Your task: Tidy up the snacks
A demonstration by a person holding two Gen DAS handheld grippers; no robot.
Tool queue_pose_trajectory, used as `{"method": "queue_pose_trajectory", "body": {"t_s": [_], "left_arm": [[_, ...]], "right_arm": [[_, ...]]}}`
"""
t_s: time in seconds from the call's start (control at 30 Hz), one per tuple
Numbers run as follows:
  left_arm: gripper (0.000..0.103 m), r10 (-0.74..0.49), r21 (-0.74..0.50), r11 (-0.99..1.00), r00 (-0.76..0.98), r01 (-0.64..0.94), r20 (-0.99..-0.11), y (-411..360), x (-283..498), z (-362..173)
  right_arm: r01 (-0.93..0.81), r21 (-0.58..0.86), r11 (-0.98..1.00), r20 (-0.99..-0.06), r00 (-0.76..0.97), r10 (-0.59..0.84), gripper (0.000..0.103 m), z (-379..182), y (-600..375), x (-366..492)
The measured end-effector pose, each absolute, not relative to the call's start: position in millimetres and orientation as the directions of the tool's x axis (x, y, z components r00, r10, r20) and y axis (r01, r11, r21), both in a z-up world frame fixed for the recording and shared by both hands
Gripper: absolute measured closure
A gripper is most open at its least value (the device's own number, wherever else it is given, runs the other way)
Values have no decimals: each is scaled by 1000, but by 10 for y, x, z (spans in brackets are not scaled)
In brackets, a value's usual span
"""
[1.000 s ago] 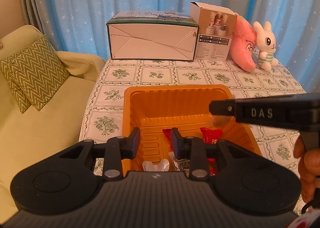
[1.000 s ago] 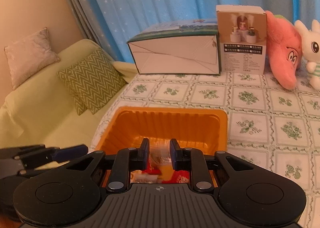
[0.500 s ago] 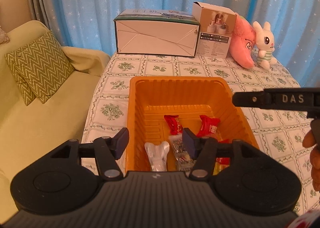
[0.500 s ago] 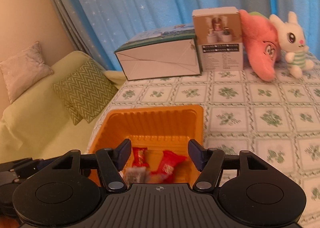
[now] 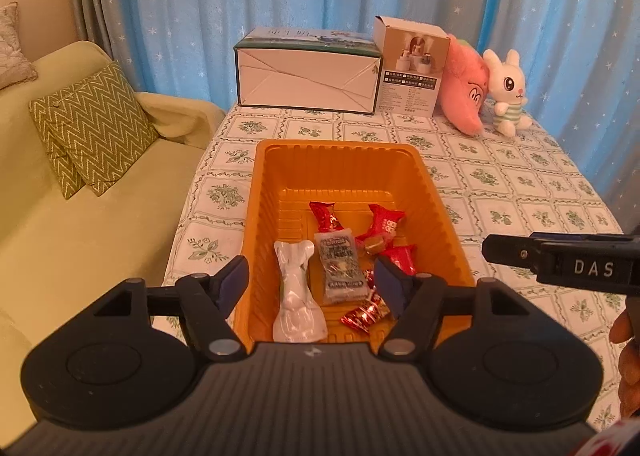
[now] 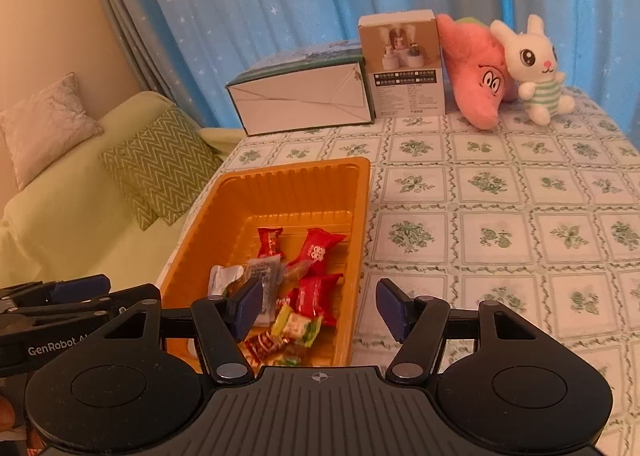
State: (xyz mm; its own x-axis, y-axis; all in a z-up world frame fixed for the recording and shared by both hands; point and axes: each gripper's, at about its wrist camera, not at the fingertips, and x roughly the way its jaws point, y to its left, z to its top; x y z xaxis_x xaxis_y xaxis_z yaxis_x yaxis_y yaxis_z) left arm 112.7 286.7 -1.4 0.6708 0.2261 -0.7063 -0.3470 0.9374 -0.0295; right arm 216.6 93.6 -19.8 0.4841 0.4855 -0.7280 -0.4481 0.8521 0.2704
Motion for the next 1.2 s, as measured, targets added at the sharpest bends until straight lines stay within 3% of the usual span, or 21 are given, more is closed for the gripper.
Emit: {"method": "queue_pose_trajectory", "body": {"t_s": [0.5,1.2], "left_arm": [[37,244,-27,932,681,-362,-691,2235,484,343],[37,270,-10,927,686,-375,-676,1671,-424,397]], "right_arm": [[-473,176,863,-719,537,441,40,198,536,1365],[-474,140,869,-704,570,424,40,405,56,321]]}}
